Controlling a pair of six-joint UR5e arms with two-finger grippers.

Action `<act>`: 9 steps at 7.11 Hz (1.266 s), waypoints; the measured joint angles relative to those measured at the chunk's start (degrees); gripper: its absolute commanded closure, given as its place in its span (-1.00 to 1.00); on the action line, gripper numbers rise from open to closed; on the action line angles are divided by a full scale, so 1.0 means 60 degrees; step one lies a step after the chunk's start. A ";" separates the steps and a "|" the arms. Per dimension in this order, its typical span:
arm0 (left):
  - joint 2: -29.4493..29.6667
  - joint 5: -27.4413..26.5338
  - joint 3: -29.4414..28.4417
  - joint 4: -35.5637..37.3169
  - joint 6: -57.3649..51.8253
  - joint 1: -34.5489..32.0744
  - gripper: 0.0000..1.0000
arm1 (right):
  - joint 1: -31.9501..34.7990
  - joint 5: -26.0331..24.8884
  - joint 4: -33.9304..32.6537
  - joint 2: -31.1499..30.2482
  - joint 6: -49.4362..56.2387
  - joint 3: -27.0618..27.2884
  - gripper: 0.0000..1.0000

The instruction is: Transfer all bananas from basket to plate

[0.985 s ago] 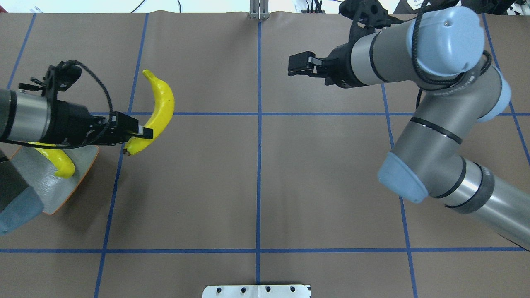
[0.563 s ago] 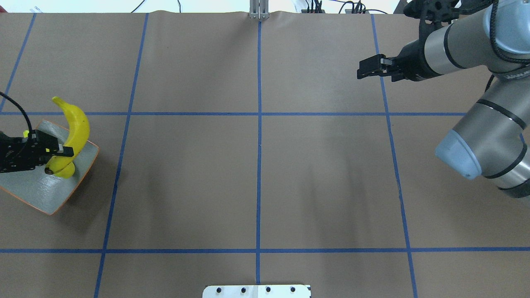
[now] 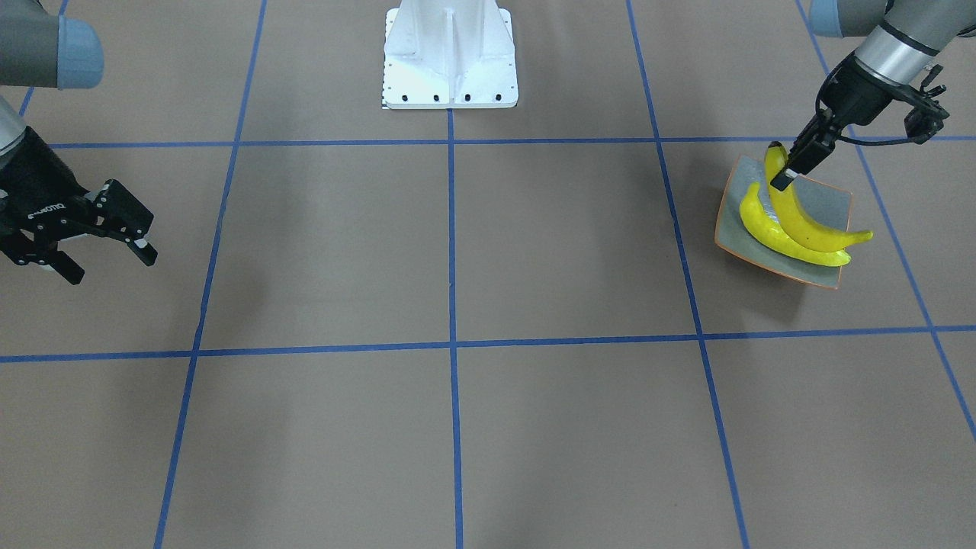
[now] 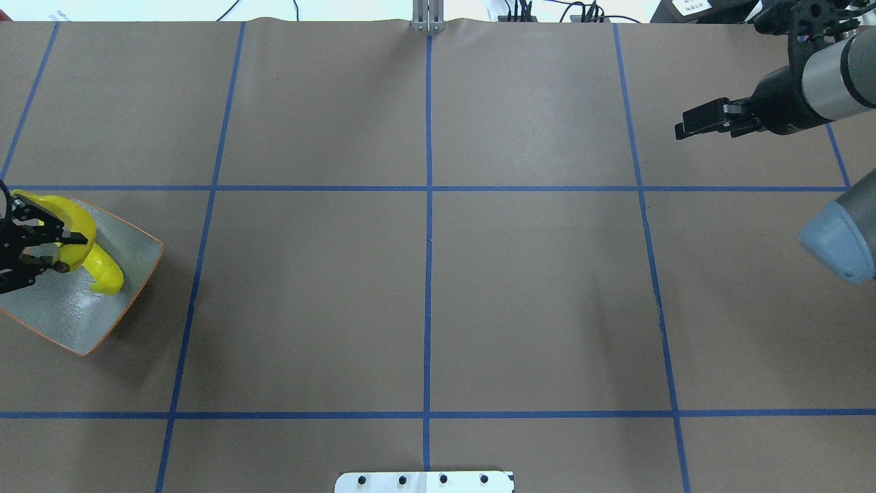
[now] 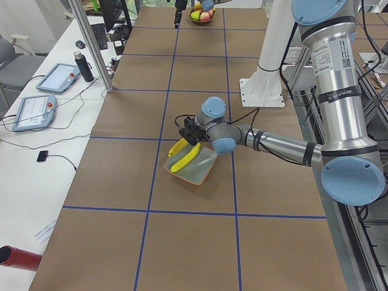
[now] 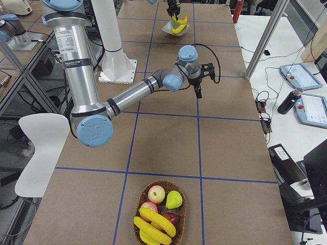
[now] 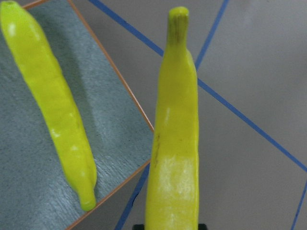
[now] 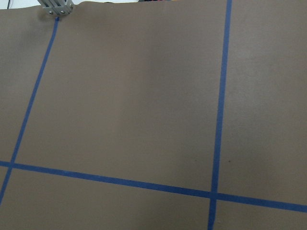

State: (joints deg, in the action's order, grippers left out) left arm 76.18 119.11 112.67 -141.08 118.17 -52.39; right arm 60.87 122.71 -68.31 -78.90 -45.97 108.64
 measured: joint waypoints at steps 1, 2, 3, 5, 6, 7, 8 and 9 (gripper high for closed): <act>0.0137 -0.0105 -0.0064 0.0193 0.0250 0.0096 0.33 | 0.0060 0.0020 0.0005 -0.0055 0.0078 0.0004 -1.00; 0.0435 -0.0149 -0.0202 0.0377 0.0338 0.0200 0.17 | 0.0083 0.0017 0.0012 -0.0108 0.0106 0.0023 -1.00; 0.0723 -0.0164 -0.0385 0.0519 0.0324 0.0263 0.06 | 0.0094 0.0014 0.0015 -0.0143 0.0114 0.0033 -1.00; 0.0776 -0.0174 -0.0535 0.0590 -0.0017 0.0362 0.05 | 0.0143 0.0014 0.0017 -0.0162 0.0118 0.0035 -1.00; 0.0625 -0.0177 -0.0549 0.0586 -0.0237 0.0385 0.03 | 0.0166 0.0021 0.0018 -0.0165 0.0119 0.0031 -1.00; 0.0502 -0.0178 -0.0552 0.0583 -0.0344 0.0391 -0.99 | 0.0175 0.0024 0.0022 -0.0165 0.0118 0.0029 -1.00; 0.0422 -0.0175 -0.0555 0.0578 -0.0433 0.0395 -1.00 | 0.0179 0.0025 0.0024 -0.0166 0.0119 0.0030 -1.00; 0.0395 -0.0131 -0.0532 0.0576 -0.0573 0.0395 -1.00 | 0.0191 0.0029 0.0021 -0.0170 0.0125 0.0025 -1.00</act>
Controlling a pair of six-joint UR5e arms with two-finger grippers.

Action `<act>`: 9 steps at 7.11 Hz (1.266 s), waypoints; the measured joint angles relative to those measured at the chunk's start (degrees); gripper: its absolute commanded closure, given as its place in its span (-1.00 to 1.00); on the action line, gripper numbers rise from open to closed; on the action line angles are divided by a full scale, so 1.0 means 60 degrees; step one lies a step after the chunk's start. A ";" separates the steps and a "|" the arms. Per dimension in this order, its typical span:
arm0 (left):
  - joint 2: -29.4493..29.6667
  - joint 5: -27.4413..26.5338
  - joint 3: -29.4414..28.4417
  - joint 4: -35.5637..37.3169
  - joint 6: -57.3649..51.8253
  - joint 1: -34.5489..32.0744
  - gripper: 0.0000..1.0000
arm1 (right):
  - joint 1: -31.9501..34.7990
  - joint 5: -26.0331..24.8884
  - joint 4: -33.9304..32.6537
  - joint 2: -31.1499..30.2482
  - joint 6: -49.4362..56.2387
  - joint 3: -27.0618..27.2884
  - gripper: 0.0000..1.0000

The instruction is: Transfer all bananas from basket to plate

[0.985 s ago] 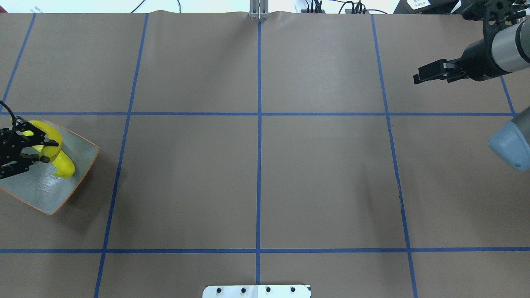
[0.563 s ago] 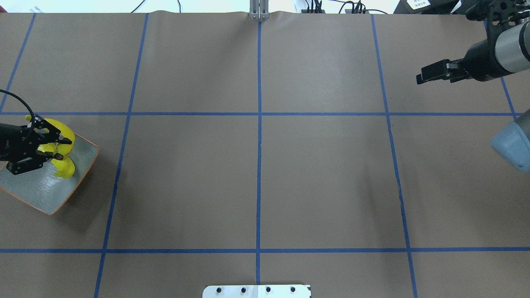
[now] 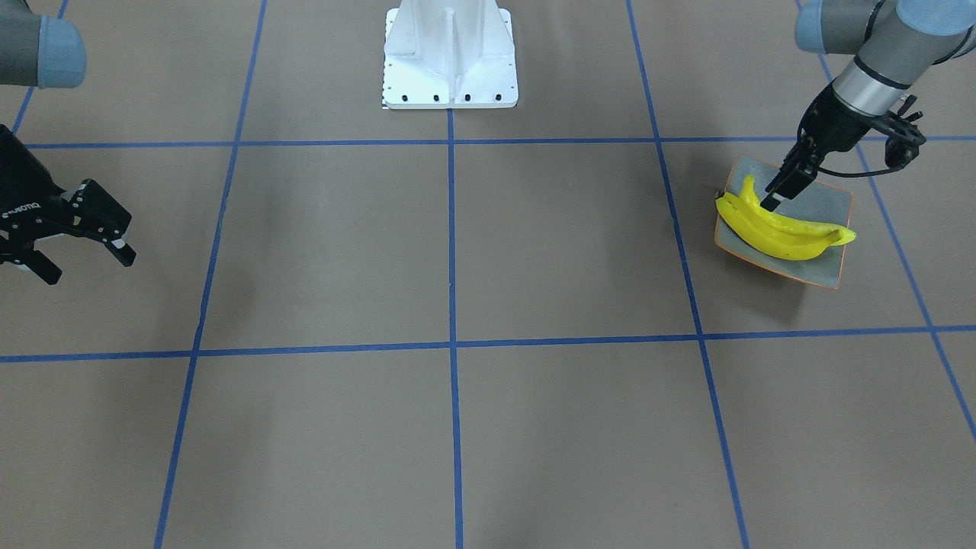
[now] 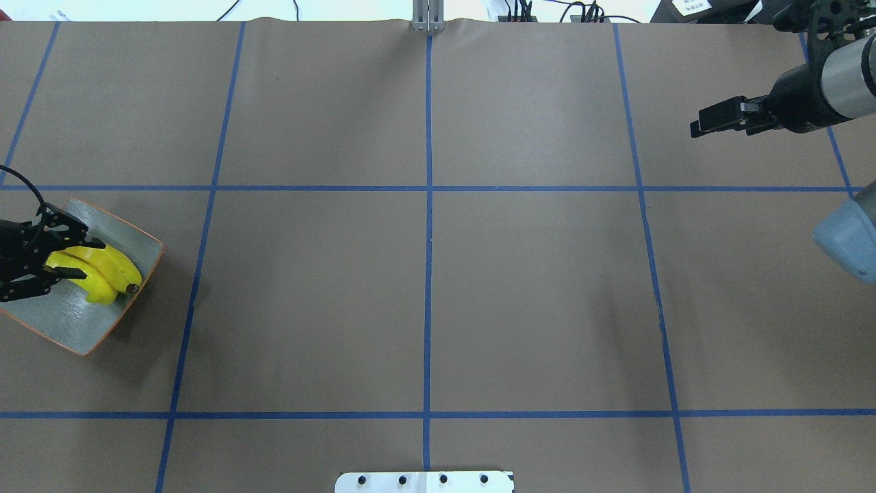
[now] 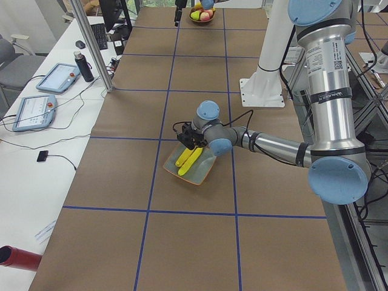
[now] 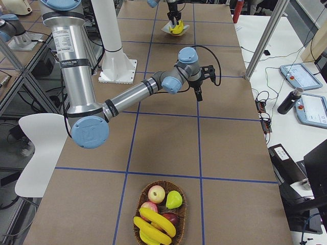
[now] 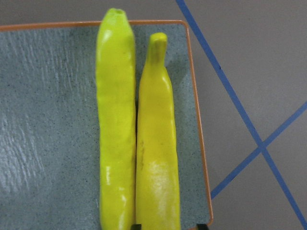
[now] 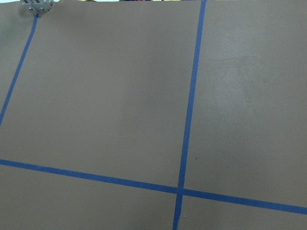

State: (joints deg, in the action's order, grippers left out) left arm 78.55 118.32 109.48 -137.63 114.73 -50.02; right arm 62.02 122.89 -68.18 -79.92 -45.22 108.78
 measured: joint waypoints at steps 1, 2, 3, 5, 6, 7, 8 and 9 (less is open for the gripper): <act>0.0035 0.0202 0.0086 0.0002 -0.0217 -0.0042 -1.00 | 0.0054 0.0026 -0.0008 -0.0020 0.0074 -0.0010 -1.00; 0.0116 0.0561 0.0274 0.0015 -0.0592 -0.0213 -1.00 | 0.0251 0.0159 -0.0029 -0.0137 0.0389 -0.0033 -1.00; 0.0229 0.0841 0.0540 0.0025 -0.1117 -0.0454 -1.00 | 0.0742 0.0541 -0.0057 -0.0469 0.1194 -0.0143 -1.00; 0.0536 0.0930 0.0899 -0.0016 -0.2297 -0.0604 -1.00 | 0.2271 0.1468 -0.0111 -0.1439 0.3793 -0.0785 -1.00; 0.0726 0.0924 0.0946 -0.0026 -0.2716 -0.0599 -1.00 | 0.3003 0.1669 -0.0130 -0.1910 0.5101 -0.1229 -1.00; 0.0871 0.0921 0.0958 -0.0029 -0.2899 -0.0580 -1.00 | 0.3670 0.1744 -0.0138 -0.2266 0.6136 -0.1745 -1.00; 0.0988 0.0920 0.0970 -0.0031 -0.2977 -0.0546 -1.00 | 0.4406 0.1778 -0.0145 -0.2545 0.7084 -0.2440 -1.00; 0.1058 0.0919 0.0979 -0.0031 -0.3007 -0.0498 -1.00 | 0.5084 0.1835 -0.0142 -0.2680 0.7757 -0.3154 -1.00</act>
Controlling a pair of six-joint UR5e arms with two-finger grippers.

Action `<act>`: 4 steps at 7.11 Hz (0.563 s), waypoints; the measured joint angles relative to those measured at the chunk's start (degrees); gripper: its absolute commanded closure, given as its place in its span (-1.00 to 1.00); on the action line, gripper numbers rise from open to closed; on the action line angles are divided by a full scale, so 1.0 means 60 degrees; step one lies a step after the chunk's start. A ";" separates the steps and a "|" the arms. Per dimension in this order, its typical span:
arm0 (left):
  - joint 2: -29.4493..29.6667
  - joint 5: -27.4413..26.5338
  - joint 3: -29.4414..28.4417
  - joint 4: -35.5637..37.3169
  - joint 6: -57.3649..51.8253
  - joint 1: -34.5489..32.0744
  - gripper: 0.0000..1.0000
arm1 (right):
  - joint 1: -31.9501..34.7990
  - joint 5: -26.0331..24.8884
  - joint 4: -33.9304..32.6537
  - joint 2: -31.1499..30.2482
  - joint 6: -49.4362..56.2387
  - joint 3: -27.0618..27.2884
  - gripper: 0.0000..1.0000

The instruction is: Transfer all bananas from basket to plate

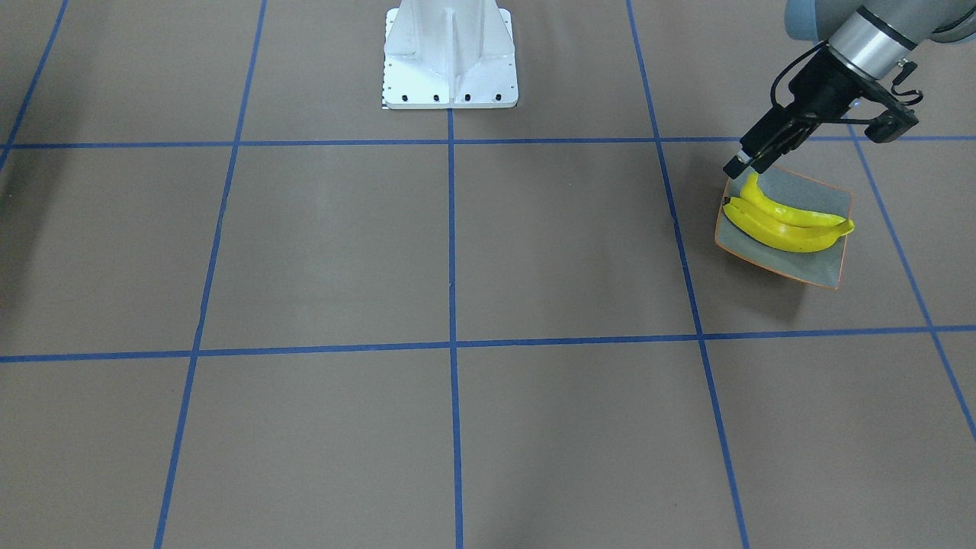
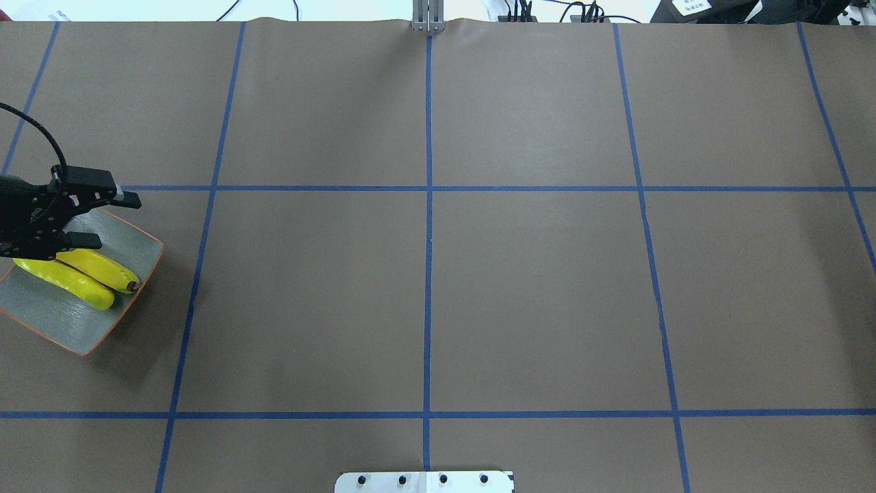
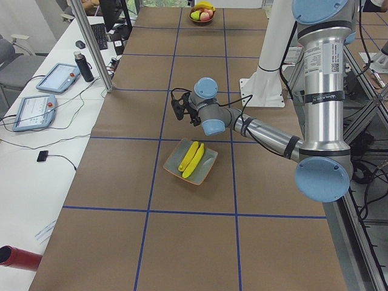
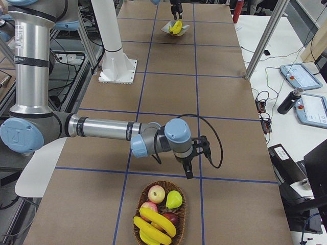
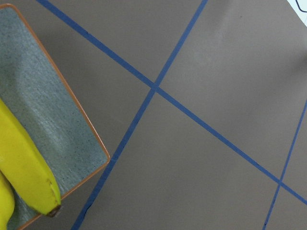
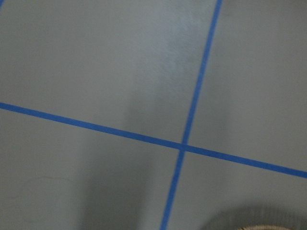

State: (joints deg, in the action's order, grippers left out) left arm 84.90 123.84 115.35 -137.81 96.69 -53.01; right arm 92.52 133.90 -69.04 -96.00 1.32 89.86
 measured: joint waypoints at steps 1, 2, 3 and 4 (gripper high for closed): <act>0.0041 -0.0004 0.0001 0.0000 -0.0011 0.0053 -1.00 | 0.0482 0.0047 0.0037 -0.0126 0.0311 -0.0627 -1.00; 0.0062 -0.0010 -0.0001 0.0000 -0.0014 0.0088 -1.00 | 0.0780 0.0034 0.0080 -0.0344 0.0380 -0.1043 -0.99; 0.0073 -0.0013 -0.0002 0.0000 -0.0015 0.0112 -1.00 | 0.1023 0.0007 0.0099 -0.0599 0.0381 -0.1243 -0.99; 0.0086 -0.0014 0.0002 0.0000 -0.0016 0.0133 -1.00 | 0.1285 -0.0088 0.0109 -0.0891 0.0374 -0.1316 -0.98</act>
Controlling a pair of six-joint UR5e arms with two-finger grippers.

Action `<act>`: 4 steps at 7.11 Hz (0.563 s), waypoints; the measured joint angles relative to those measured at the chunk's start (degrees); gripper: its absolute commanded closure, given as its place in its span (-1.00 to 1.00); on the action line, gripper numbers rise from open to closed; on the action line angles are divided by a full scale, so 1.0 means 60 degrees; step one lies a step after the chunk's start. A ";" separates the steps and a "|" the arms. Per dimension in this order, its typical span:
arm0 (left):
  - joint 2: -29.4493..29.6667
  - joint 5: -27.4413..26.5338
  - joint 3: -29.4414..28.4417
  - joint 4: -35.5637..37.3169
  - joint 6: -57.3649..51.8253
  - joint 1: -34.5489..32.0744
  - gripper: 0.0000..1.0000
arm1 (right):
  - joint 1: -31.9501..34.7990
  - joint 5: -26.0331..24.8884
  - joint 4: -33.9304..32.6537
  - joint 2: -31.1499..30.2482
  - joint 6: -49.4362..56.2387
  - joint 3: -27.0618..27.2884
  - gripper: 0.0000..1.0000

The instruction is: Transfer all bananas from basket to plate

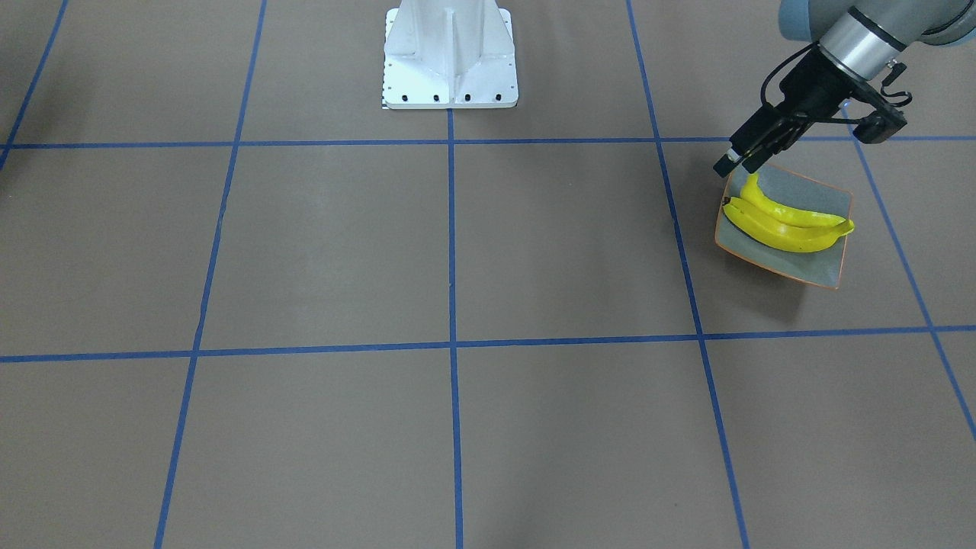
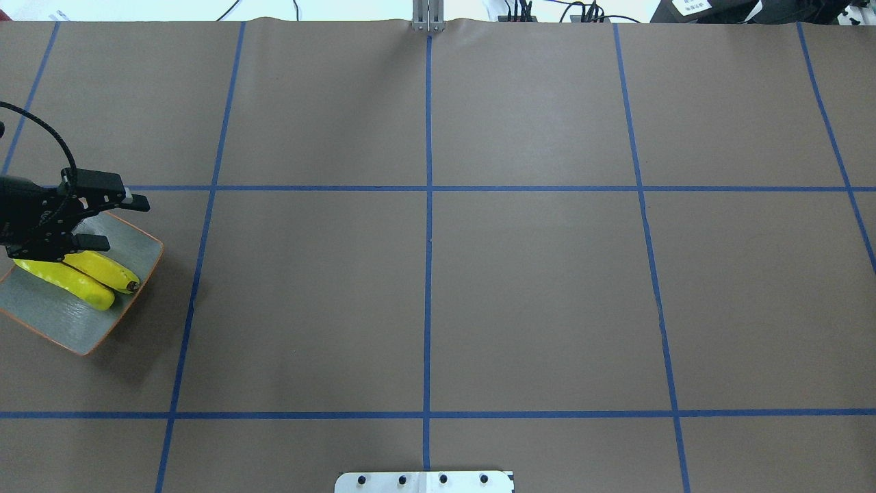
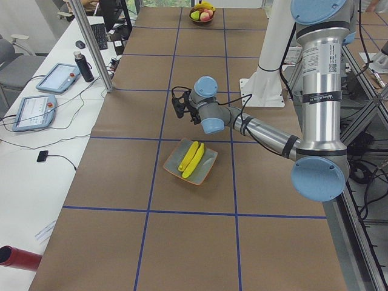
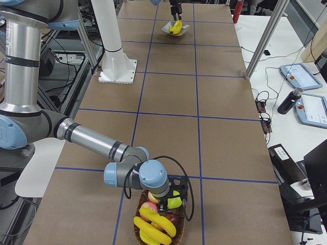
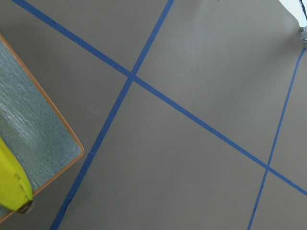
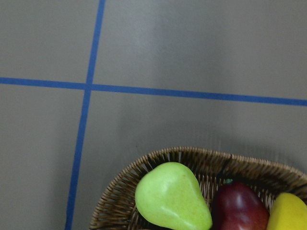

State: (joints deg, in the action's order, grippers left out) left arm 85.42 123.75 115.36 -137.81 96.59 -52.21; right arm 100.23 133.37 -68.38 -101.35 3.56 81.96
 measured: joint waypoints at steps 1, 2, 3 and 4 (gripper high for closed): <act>0.0009 0.0000 0.0004 -0.0001 0.0000 0.0021 -1.00 | 0.0274 -0.0198 0.0012 -0.0298 -0.0012 -0.0030 -0.97; 0.0013 0.0000 0.0005 0.0000 0.0000 0.0039 -1.00 | 0.0455 -0.0401 0.0026 -0.0539 -0.0057 -0.0047 -0.93; 0.0016 -0.0001 0.0005 0.0000 0.0000 0.0063 -1.00 | 0.0546 -0.0546 0.0148 -0.0664 -0.0424 -0.0078 -0.93; 0.0016 -0.0001 0.0006 0.0000 0.0000 0.0091 -1.00 | 0.0574 -0.0672 0.0736 -0.0702 -0.1312 -0.0287 -0.93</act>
State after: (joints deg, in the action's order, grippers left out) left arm 85.51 123.75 115.40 -137.81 96.59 -51.66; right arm 103.68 129.34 -63.96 -105.56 -4.31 80.24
